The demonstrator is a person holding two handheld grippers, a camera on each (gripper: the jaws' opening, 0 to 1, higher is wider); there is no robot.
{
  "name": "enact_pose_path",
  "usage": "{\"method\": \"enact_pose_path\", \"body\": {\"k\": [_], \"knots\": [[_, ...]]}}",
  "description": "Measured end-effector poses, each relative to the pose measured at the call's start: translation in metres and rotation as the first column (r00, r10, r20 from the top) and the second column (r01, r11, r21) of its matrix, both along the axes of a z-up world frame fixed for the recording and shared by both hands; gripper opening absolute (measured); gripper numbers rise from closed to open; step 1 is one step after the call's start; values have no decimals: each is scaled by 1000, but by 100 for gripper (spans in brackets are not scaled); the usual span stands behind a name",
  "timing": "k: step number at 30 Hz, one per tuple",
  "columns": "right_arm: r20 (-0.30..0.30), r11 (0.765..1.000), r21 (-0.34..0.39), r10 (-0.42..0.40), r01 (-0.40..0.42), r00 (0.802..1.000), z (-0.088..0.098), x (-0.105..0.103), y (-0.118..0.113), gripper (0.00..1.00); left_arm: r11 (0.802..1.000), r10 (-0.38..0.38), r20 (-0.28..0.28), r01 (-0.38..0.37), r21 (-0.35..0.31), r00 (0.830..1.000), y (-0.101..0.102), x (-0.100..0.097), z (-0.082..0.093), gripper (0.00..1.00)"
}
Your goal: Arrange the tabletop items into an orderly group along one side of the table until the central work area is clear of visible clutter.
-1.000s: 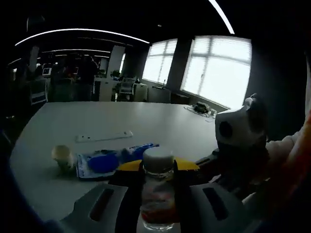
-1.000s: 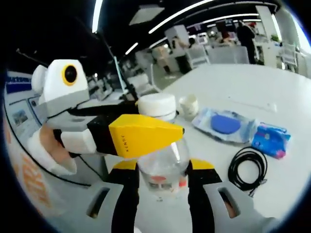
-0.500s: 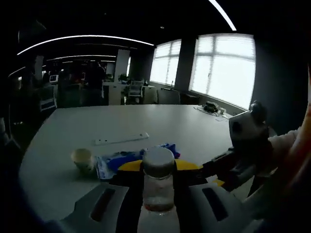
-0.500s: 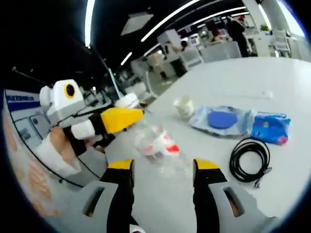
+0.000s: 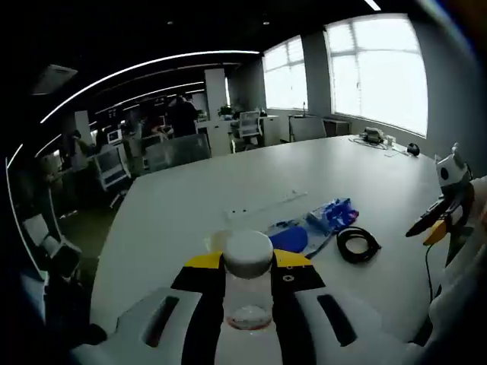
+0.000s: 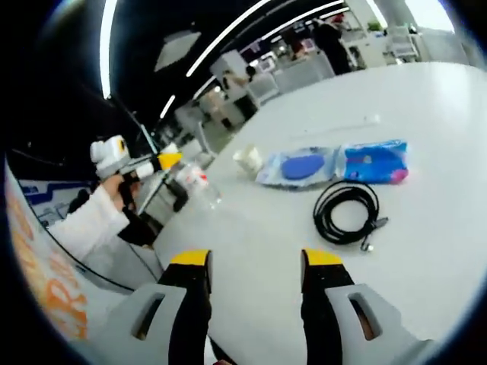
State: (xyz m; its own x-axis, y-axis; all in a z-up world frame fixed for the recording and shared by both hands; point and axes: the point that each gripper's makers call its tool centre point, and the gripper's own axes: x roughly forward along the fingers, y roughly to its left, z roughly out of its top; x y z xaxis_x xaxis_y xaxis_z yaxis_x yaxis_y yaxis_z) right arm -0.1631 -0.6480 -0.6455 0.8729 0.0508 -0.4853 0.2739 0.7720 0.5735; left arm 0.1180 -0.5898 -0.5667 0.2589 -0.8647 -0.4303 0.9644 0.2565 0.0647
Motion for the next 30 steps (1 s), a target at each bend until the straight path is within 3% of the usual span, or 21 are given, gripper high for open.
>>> {"method": "enact_pose_path", "body": {"k": [3,9,17,23,26,30], "knots": [[17,999,34,-24,23,1000,2,3,0,45,997,71,-38,-72,-24,997,-1,28,3,21],[8,999,46,-20,20,1000,-1,7,4,44,985,144,-111,-153,-75,983,-9,65,5,21],[-17,999,46,-17,18,1000,-5,9,1,44,988,141,-99,-147,-53,985,-32,90,-5,21],[-21,998,51,-38,39,999,-3,11,-4,44,985,157,-133,-165,-44,978,-46,105,-17,21],[-21,998,50,-41,42,999,-3,12,-5,44,978,189,-189,-202,-52,964,-50,114,-24,21],[-29,998,48,-41,42,999,-4,13,-5,45,979,189,-179,-200,-48,966,-57,121,-28,20]]}}
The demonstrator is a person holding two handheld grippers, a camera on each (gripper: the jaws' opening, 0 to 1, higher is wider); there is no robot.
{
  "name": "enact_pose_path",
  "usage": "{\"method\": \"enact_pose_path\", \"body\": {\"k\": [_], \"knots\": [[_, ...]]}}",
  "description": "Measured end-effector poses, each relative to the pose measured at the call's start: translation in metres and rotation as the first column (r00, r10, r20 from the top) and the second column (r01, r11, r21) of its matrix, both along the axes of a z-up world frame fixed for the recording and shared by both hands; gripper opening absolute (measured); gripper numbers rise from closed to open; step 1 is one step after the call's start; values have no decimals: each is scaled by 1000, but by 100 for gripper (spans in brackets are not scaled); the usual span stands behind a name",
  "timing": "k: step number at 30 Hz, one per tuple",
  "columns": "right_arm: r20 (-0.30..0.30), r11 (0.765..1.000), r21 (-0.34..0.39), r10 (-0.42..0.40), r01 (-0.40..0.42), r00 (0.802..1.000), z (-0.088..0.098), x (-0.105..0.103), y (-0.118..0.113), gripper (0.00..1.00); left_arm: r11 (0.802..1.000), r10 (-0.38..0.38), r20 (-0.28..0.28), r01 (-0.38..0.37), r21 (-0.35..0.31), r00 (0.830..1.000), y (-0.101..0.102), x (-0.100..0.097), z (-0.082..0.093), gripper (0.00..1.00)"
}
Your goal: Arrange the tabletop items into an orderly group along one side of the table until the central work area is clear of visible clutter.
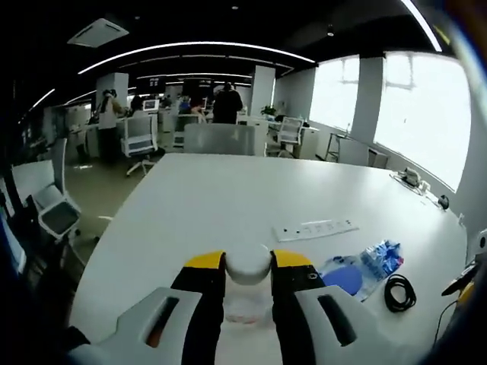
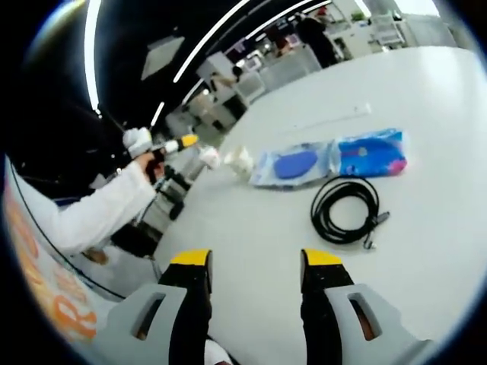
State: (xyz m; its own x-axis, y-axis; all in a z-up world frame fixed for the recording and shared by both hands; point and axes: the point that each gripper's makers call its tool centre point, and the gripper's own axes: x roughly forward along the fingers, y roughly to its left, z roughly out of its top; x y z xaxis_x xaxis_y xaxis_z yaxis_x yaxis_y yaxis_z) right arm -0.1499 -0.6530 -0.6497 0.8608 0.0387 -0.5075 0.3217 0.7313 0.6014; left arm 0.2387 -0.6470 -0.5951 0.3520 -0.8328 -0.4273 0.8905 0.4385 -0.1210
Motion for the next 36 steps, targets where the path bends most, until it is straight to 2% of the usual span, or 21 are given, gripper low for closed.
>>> {"method": "enact_pose_path", "body": {"k": [2,3,4,6,8,10,13,14,15,17,18,19,20,21,23,24,25,27,29,32,36], "knots": [[0,1000,3,-4,4,1000,-1,1,0,45,1000,9,-30,-10,-24,999,-4,-2,2,19],[-3,1000,6,-4,4,1000,-2,2,0,45,997,30,-33,-32,-74,999,-5,2,11,11],[-8,1000,5,0,0,1000,-3,2,1,45,991,38,17,-36,-131,999,-6,10,28,0],[-15,1000,3,6,-6,1000,-5,4,2,45,980,51,-45,-58,-189,998,-13,9,43,0],[-13,1000,8,9,-9,1000,-5,6,3,45,995,56,14,-54,-86,998,-10,15,39,0],[-8,1000,11,14,-14,1000,-4,9,5,45,997,44,41,-41,-67,998,-11,15,37,0],[-6,1000,5,22,-22,1000,-4,10,6,46,996,23,34,-20,-82,999,-12,12,38,0],[-6,1000,3,23,-23,1000,-4,9,6,46,998,-22,83,27,-56,996,-12,8,37,0],[-7,1000,2,23,-23,1000,-4,8,6,46,998,-53,108,56,-29,993,-10,5,33,5],[-13,1000,5,17,-17,1000,-7,5,5,46,990,-140,142,140,14,980,-10,-6,22,42],[-17,1000,6,13,-13,1000,-8,2,4,46,984,-178,119,178,10,977,-10,-15,16,66],[-20,1000,6,9,-9,1000,-9,1,3,46,980,-199,85,199,8,976,-10,-17,8,79],[-25,1000,6,4,-3,1000,-10,-1,1,46,976,-218,39,218,13,975,-8,-23,0,83],[-27,1000,7,0,0,1000,-11,-2,0,45,973,-226,29,225,43,974,-6,-21,-8,74],[-28,1000,8,-7,7,1000,-11,-3,-1,45,961,-258,90,246,126,962,-2,-15,-18,40],[-29,1000,10,-8,9,1000,-12,-3,-2,45,958,-269,104,255,131,958,-4,-15,-19,22],[-30,1000,10,-9,9,1000,-12,-3,-2,45,969,-227,110,213,125,968,-1,-7,-19,22],[-27,1000,6,-11,11,1000,-11,-2,-3,45,979,-198,49,195,59,979,-8,-7,-13,20],[-15,1000,3,-19,19,1000,-7,0,-4,44,982,-180,87,174,75,980,-10,-4,-12,20],[-11,1000,7,-31,31,999,-7,-2,-5,44,995,-69,68,64,75,995,-5,2,-12,19],[-23,999,10,-39,39,999,-11,-5,-6,43,994,106,64,-108,33,992,4,13,-7,19]]}}
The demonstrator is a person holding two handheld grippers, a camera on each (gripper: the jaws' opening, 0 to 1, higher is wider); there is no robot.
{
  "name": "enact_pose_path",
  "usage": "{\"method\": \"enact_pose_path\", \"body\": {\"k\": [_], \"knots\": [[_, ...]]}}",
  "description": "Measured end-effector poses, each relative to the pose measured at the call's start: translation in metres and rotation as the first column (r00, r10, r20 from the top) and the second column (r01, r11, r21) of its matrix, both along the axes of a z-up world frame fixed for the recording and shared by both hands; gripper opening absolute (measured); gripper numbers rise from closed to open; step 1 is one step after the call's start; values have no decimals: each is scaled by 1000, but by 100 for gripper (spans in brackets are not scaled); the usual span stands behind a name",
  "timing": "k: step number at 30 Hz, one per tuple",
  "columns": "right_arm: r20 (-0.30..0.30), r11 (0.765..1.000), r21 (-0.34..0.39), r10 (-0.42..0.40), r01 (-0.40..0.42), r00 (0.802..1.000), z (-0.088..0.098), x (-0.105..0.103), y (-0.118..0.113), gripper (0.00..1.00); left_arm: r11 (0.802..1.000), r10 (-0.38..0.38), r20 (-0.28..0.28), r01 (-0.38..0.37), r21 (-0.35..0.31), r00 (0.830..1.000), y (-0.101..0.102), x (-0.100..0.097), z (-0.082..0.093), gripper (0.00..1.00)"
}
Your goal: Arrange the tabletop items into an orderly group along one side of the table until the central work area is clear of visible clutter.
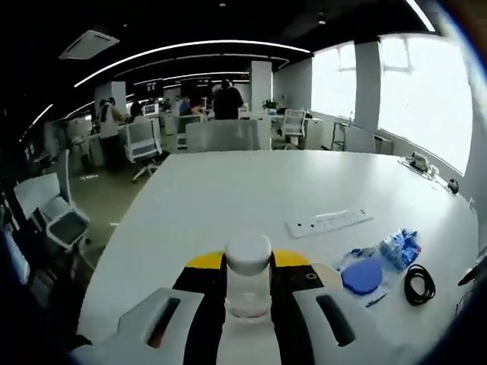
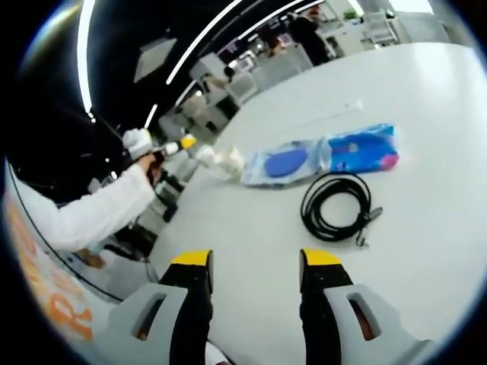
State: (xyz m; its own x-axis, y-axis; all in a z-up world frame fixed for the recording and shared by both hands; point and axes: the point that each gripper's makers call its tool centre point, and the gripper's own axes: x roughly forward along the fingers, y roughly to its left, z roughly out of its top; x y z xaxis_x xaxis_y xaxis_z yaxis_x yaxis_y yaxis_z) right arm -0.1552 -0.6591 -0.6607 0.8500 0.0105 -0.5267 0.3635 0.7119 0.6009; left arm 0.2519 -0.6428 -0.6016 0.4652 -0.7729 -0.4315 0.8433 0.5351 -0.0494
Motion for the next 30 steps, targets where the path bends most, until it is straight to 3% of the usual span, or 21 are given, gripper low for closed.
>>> {"method": "enact_pose_path", "body": {"k": [1,7,10,11,15,18,22,30], "knots": [[-1,1000,2,-1,1,1000,0,0,0,43,1000,22,-29,-23,-12,999,-1,0,-2,18],[3,1000,0,10,-10,1000,0,3,2,43,995,94,-15,-93,27,995,0,5,-4,19],[4,1000,0,13,-13,1000,0,4,2,43,993,113,-28,-112,37,993,-1,5,-15,19],[4,1000,-1,14,-14,1000,0,4,1,43,991,132,-12,-132,-16,991,-5,9,-12,19],[2,1000,2,11,-11,1000,-2,2,1,43,991,133,-17,-133,8,991,-3,4,-19,19],[-2,1000,5,11,-11,1000,-4,1,2,43,993,115,42,-117,30,992,-5,-1,-20,19],[0,1000,7,12,-12,1000,-4,2,3,43,991,133,17,-133,15,991,-4,-1,-20,20],[7,1000,3,15,-15,1000,-3,2,1,43,992,102,48,-105,62,994,-3,-6,-23,22]]}}
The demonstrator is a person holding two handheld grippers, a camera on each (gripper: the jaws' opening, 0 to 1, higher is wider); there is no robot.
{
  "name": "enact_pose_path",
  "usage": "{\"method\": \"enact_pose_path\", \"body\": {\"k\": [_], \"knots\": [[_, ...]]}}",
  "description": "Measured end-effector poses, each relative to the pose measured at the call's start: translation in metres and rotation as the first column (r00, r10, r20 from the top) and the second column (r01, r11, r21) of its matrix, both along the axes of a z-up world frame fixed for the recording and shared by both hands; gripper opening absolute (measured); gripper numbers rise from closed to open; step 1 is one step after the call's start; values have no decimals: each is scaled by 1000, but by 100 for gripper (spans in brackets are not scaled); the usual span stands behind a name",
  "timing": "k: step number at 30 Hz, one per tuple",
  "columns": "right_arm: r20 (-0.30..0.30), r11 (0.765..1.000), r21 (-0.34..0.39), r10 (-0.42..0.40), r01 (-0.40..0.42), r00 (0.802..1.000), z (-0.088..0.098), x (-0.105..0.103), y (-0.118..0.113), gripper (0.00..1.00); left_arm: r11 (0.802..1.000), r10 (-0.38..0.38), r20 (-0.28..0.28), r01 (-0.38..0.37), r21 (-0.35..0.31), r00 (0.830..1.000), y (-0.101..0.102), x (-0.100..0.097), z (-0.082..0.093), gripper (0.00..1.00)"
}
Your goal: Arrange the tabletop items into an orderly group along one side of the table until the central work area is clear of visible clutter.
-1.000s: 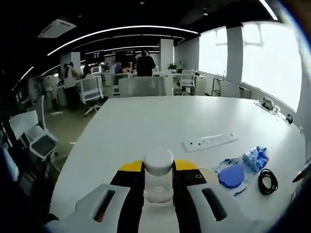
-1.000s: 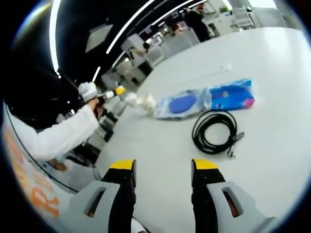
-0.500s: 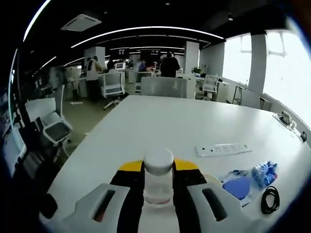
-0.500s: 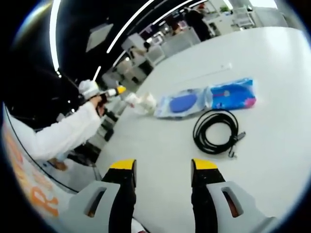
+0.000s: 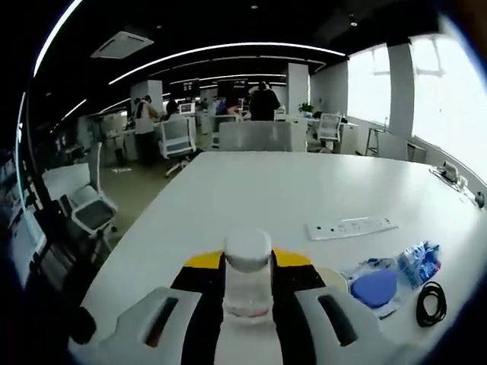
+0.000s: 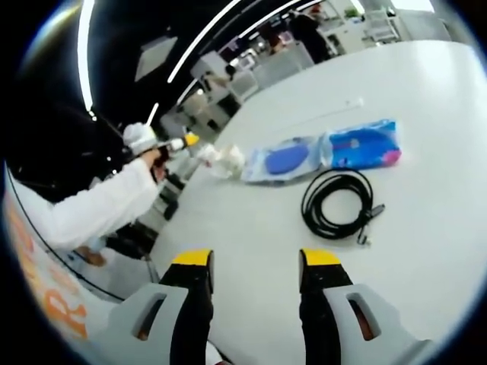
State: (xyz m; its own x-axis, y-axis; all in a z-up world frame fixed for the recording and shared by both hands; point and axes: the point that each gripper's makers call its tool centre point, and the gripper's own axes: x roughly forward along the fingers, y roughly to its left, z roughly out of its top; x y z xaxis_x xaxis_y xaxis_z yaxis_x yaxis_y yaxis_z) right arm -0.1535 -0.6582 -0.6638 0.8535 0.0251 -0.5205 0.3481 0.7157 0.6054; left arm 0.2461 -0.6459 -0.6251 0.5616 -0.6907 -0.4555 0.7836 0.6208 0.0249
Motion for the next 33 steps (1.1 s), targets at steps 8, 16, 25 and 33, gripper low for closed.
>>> {"method": "enact_pose_path", "body": {"k": [8,16,25,33], "knots": [[13,1000,-20,-1,2,1000,3,-2,-4,46,992,-113,-13,112,-54,994,-1,-22,0,67],[-59,984,-173,23,-32,998,-1,-11,-17,69,976,-196,-21,193,-102,980,24,-42,2,87],[-66,983,-181,-15,3,998,-5,-25,-25,75,972,-231,-73,226,-67,970,68,-55,-7,88],[-66,985,-171,-50,38,997,-7,-39,-26,77,969,-246,-99,241,-55,964,100,-74,-17,97]]}}
